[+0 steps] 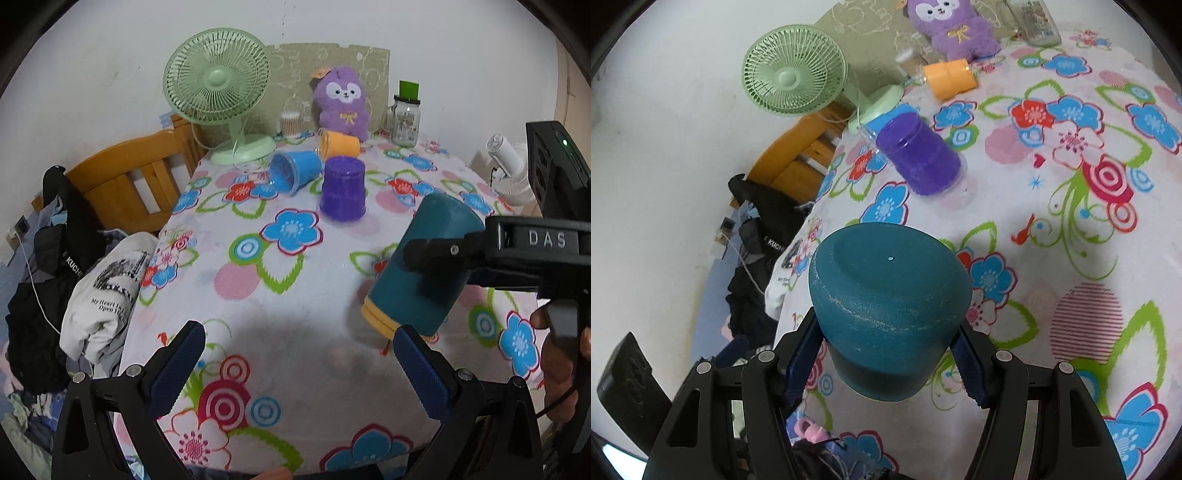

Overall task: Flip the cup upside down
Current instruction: 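Lift the teal cup with the right gripper and rotate its yellow rim downward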

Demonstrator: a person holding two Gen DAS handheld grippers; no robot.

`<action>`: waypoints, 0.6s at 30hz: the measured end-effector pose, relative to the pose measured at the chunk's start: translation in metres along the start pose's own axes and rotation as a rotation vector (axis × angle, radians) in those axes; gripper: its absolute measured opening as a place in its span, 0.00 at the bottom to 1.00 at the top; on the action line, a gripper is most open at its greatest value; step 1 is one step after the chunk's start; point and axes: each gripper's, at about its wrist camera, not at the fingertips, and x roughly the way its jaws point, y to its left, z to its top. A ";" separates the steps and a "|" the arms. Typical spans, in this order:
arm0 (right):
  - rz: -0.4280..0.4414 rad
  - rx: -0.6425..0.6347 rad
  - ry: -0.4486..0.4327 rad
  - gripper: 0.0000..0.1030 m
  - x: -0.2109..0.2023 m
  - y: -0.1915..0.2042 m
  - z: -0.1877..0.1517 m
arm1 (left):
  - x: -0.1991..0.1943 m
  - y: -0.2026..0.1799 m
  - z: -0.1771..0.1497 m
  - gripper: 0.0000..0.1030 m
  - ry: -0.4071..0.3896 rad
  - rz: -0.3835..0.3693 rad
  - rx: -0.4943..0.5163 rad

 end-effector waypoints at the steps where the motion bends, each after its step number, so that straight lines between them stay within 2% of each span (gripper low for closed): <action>1: 0.010 -0.001 0.011 0.67 0.002 0.000 -0.001 | 0.000 0.000 -0.002 1.00 0.005 -0.001 0.002; 7: 0.117 0.096 0.109 0.67 0.030 -0.025 -0.004 | 0.002 -0.004 -0.009 1.00 0.022 -0.018 -0.002; 9: 0.127 0.099 0.130 0.68 0.033 -0.027 -0.004 | 0.003 -0.004 -0.013 1.00 0.030 -0.028 -0.013; 12: 0.010 0.055 0.119 0.80 0.034 -0.022 -0.003 | 0.007 -0.007 -0.016 1.00 0.050 -0.029 -0.017; 13: -0.014 0.052 0.110 0.86 0.033 -0.022 -0.003 | 0.008 -0.007 -0.016 1.00 0.054 -0.030 -0.018; 14: -0.031 0.049 0.099 0.89 0.032 -0.023 -0.004 | 0.008 -0.008 -0.016 1.00 0.055 -0.032 -0.019; 16: -0.078 0.039 0.072 0.90 0.029 -0.023 -0.003 | 0.008 -0.009 -0.015 1.00 0.053 -0.038 -0.023; 18: -0.086 0.038 0.066 0.90 0.027 -0.025 -0.002 | 0.008 -0.011 -0.014 1.00 0.050 -0.043 -0.022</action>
